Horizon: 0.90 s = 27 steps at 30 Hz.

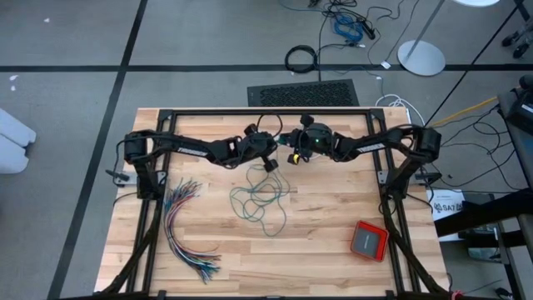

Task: Coil cords
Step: Coil the green wire onto the spool

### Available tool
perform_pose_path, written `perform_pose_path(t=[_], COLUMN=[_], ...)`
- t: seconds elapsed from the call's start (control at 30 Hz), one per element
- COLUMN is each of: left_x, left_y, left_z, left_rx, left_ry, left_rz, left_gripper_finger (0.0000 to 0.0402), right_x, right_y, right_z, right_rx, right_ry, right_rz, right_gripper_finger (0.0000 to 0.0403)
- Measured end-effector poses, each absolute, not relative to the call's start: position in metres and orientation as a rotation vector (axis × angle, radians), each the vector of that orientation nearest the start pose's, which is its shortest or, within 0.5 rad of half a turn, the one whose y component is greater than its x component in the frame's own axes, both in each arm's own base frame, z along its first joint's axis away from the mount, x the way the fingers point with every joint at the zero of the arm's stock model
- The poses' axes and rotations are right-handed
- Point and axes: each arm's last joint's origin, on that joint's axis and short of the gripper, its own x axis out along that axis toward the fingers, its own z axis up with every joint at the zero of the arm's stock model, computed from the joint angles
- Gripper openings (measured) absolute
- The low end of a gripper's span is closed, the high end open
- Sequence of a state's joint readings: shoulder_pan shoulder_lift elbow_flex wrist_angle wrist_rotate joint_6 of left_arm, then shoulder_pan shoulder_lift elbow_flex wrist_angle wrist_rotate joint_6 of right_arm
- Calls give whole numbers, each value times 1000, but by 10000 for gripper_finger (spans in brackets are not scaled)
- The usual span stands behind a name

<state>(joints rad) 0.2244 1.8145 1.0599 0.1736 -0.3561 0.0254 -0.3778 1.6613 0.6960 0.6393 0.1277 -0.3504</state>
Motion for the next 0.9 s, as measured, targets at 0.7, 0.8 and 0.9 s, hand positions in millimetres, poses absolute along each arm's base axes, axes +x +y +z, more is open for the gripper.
perform_pose_path(t=[0.7,0.8,0.9], left_x=[368,368,368], left_y=[103,104,103], left_z=[181,181,181], left_rx=[135,134,139], left_ry=[636,636,639], left_rz=[514,516,512], left_gripper_finger=[52,52,52], right_x=[292,292,292], right_y=[-104,-104,-104], right_z=[196,196,197], right_rx=[-170,-168,-159], right_ry=[335,333,332], right_rz=[-196,-199,-209], right_gripper_finger=[0,0,0])
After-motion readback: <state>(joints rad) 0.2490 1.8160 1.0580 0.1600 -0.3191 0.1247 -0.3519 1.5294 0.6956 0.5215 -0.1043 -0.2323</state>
